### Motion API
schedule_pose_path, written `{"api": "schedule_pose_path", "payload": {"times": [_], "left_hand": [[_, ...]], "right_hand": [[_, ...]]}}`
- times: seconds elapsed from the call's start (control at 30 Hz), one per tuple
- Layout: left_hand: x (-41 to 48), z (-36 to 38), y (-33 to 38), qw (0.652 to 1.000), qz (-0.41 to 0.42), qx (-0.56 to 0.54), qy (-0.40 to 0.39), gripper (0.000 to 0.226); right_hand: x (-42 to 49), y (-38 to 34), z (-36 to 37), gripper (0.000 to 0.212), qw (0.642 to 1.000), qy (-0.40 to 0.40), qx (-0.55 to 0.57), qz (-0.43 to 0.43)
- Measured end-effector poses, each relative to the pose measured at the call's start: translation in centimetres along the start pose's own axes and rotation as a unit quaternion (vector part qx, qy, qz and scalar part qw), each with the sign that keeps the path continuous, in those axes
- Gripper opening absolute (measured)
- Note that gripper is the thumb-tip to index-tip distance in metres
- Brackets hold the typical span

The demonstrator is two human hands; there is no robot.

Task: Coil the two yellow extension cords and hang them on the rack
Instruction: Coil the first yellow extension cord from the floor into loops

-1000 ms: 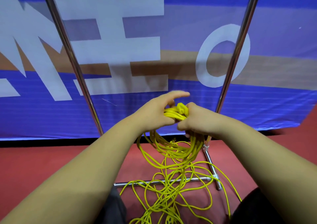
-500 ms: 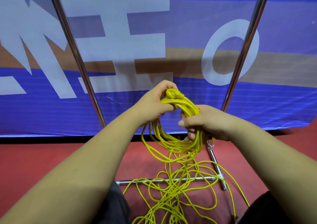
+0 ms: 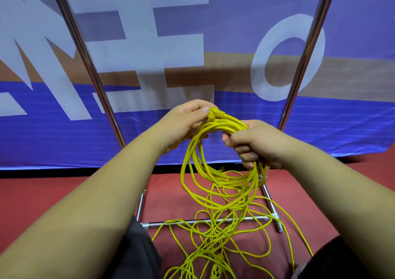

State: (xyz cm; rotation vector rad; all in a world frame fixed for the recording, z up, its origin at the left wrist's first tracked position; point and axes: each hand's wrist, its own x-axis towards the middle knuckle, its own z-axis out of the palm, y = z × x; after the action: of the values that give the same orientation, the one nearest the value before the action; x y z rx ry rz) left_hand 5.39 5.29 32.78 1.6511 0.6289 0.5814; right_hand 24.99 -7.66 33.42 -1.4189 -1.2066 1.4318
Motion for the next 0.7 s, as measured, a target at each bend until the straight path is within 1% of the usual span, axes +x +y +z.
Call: {"api": "schedule_pose_path", "payload": {"times": [0.07, 0.13, 0.33, 0.4, 0.43, 0.47, 0.5, 0.53, 0.57, 0.6, 0.63, 0.67, 0.7], "left_hand": [[0.1, 0.4, -0.1, 0.999, 0.007, 0.035, 0.028, 0.028], [0.1, 0.8, 0.3, 0.998, 0.014, 0.038, 0.054, 0.029], [0.6, 0.8, -0.1, 0.996, 0.007, 0.06, 0.072, 0.028], [1.1, 0.8, -0.8, 0.993, -0.031, 0.068, 0.089, 0.031], [1.3, 0.6, -1.2, 0.989, -0.071, 0.074, 0.108, 0.031], [1.6, 0.2, -1.9, 0.979, -0.12, 0.104, 0.126, 0.03], [1.7, -0.3, -2.6, 0.961, -0.169, 0.187, 0.116, 0.028], [1.5, -0.7, -3.2, 0.922, -0.229, 0.305, 0.07, 0.028], [1.1, -0.9, -4.0, 0.859, -0.281, 0.428, -0.005, 0.03], [0.4, -0.6, -4.7, 0.784, -0.326, 0.519, -0.097, 0.03], [-0.3, 0.1, -5.3, 0.721, -0.363, 0.564, -0.174, 0.029], [-0.9, 1.0, -6.0, 0.684, -0.383, 0.576, -0.23, 0.029], [-1.3, 2.1, -7.0, 0.661, -0.39, 0.583, -0.267, 0.037]], "right_hand": [[0.1, 0.1, 0.1, 0.012, 1.0, -0.003, -0.003, 0.003], [0.2, 0.2, 0.2, 0.01, 1.0, -0.002, -0.005, 0.003], [0.6, 0.4, 0.2, 0.006, 0.999, 0.041, 0.002, -0.005], [0.7, 0.6, 0.0, 0.008, 0.998, 0.065, 0.011, -0.002], [0.8, 0.7, -0.1, 0.01, 0.997, 0.081, 0.019, -0.002], [0.9, 0.8, -0.3, 0.012, 0.995, 0.097, 0.029, -0.004], [1.0, 0.8, -0.5, 0.013, 0.992, 0.116, 0.039, -0.008], [1.1, 0.8, -0.7, 0.013, 0.989, 0.136, 0.05, -0.014], [1.1, 0.8, -0.9, 0.013, 0.986, 0.155, 0.062, -0.022], [1.2, 0.7, -1.1, 0.013, 0.982, 0.174, 0.074, -0.03], [1.2, 0.7, -1.3, 0.014, 0.977, 0.191, 0.088, -0.037], [1.1, 0.6, -1.5, 0.015, 0.972, 0.207, 0.104, -0.043], [1.1, 0.4, -1.6, 0.017, 0.967, 0.22, 0.121, -0.049]]}}
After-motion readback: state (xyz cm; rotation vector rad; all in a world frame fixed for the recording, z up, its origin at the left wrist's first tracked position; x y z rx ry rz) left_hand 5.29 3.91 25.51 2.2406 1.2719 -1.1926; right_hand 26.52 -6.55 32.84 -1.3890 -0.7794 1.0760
